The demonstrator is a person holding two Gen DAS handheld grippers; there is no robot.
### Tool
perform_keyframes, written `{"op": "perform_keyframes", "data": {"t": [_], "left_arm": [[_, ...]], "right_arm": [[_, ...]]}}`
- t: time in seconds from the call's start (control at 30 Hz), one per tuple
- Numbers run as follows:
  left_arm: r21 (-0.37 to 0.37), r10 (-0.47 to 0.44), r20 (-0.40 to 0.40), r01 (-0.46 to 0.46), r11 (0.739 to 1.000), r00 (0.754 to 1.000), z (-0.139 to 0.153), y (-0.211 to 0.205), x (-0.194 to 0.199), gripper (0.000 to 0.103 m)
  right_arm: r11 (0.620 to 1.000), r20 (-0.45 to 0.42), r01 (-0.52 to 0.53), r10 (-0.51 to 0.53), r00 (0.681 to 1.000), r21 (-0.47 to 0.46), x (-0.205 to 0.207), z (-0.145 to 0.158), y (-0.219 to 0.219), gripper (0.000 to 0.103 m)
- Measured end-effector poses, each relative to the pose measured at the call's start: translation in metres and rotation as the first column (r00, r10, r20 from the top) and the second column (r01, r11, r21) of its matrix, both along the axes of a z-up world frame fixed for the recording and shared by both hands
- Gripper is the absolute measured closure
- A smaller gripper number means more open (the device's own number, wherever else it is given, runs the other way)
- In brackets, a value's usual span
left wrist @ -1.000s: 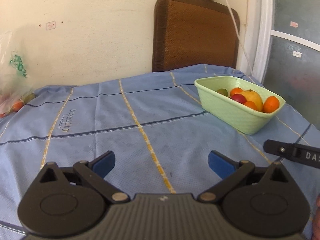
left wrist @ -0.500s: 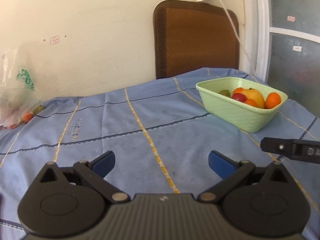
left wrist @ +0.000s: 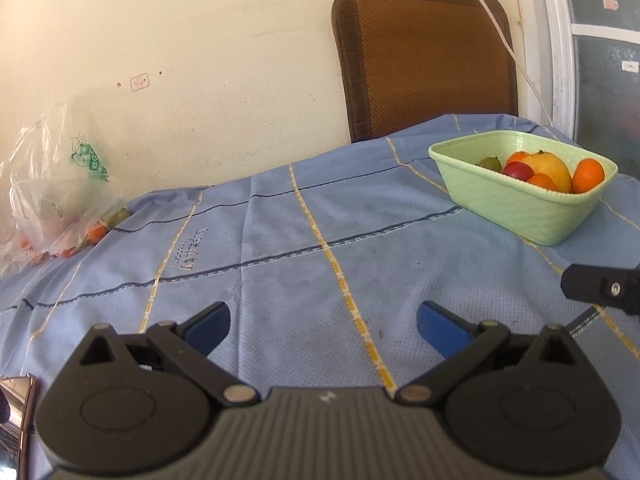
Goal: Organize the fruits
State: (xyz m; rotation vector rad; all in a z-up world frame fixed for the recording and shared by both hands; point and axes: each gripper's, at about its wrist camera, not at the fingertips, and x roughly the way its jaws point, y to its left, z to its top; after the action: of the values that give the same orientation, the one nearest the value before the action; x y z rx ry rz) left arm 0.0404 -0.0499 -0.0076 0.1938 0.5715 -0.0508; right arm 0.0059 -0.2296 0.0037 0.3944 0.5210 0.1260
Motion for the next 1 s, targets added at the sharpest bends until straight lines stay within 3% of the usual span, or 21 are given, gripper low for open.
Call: {"op": "perform_keyframes", "data": {"t": [0.13, 1.0], "left_arm": [[0.004, 0.002, -0.019, -0.002, 1.0, 1.0, -0.001, -0.001, 0.002, 0.0], [-0.102, 0.032, -0.128, -0.046, 0.994, 0.991, -0.006, 0.02, 0.018, 0.0]], "right_arm": [[0.999, 0.001, -0.002, 0.002, 1.0, 0.037, 0.0, 0.0, -0.004, 0.022], [0.999, 0.005, -0.034, 0.034, 0.999, 0.033, 0.003, -0.001, -0.006, 0.016]]}}
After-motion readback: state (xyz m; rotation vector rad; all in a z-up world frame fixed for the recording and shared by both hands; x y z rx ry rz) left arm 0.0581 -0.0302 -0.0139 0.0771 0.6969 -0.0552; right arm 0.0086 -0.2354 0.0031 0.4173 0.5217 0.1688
